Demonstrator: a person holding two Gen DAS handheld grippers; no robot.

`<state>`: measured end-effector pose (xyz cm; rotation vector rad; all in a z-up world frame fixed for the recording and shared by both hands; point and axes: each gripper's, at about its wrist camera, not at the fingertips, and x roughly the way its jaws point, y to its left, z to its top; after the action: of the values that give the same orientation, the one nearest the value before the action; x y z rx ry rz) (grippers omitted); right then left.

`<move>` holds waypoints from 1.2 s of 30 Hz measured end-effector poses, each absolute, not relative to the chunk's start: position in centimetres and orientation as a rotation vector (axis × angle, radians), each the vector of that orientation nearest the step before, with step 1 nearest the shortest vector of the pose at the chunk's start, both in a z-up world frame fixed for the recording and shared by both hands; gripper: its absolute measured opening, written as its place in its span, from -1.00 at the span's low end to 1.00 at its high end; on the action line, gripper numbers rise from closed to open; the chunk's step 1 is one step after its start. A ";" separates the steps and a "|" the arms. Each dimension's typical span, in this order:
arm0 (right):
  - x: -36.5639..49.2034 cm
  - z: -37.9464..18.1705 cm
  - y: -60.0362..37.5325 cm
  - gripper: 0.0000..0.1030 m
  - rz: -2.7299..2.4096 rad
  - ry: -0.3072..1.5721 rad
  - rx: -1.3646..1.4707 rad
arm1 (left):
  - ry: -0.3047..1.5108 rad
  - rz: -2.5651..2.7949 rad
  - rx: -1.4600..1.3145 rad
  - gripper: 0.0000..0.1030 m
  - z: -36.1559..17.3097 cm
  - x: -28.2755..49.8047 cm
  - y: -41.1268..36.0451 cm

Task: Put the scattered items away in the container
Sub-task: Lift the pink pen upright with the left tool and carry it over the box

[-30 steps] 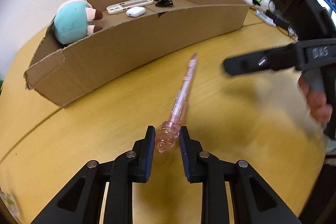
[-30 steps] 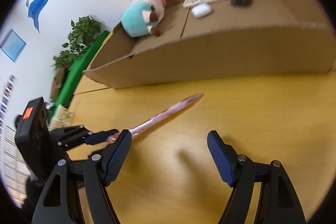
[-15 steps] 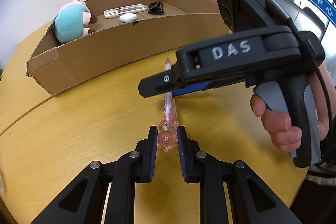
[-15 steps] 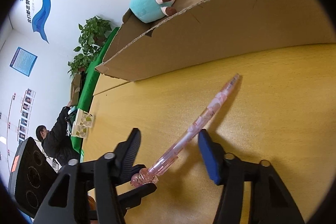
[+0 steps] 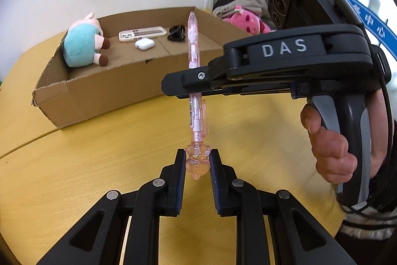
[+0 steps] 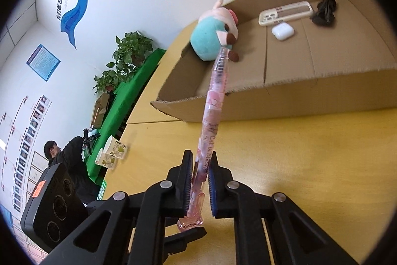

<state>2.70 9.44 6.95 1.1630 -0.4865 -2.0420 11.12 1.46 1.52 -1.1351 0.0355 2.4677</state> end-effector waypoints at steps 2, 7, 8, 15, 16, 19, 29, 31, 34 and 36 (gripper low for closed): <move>2.8 7.7 9.5 -0.80 -2.047 -0.475 1.143 | 0.025 2.474 -1.119 -0.62 2.0 11.0 1.4; 2.7 10.6 9.6 -0.80 -2.084 -0.427 1.062 | -0.026 2.488 -1.052 -0.62 4.2 10.5 1.2; 2.6 11.2 9.7 -0.80 -2.091 -0.417 1.046 | -0.031 2.490 -1.038 -0.62 4.6 10.3 1.3; 1.8 14.9 10.5 -0.81 -2.138 -0.366 0.945 | -0.057 2.499 -0.964 -0.62 7.3 8.6 2.0; 1.7 15.2 10.6 -0.81 -2.142 -0.362 0.937 | -0.056 2.500 -0.959 -0.62 7.5 8.3 2.1; 0.8 16.3 10.9 -0.82 -2.153 -0.346 0.914 | -0.062 2.505 -0.946 -0.62 8.4 7.3 2.3; -4.0 19.9 10.6 -0.83 -2.160 -0.303 0.870 | -0.164 2.505 -0.930 -0.62 11.2 1.9 1.8; -5.5 20.3 10.2 -0.83 -2.153 -0.299 0.880 | -0.196 2.503 -0.943 -0.62 11.5 0.5 1.4; -8.2 20.1 9.4 -0.83 -2.126 -0.302 0.924 | -0.233 2.507 -0.985 -0.62 11.6 -1.6 0.7; -10.3 19.4 8.8 -0.83 -2.104 -0.314 0.969 | -0.235 2.518 -1.028 -0.62 11.1 -3.3 0.4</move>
<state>-10.30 8.82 19.43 0.9686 -0.3143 -2.1043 -3.31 0.36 11.14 -1.0284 -0.2346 2.5178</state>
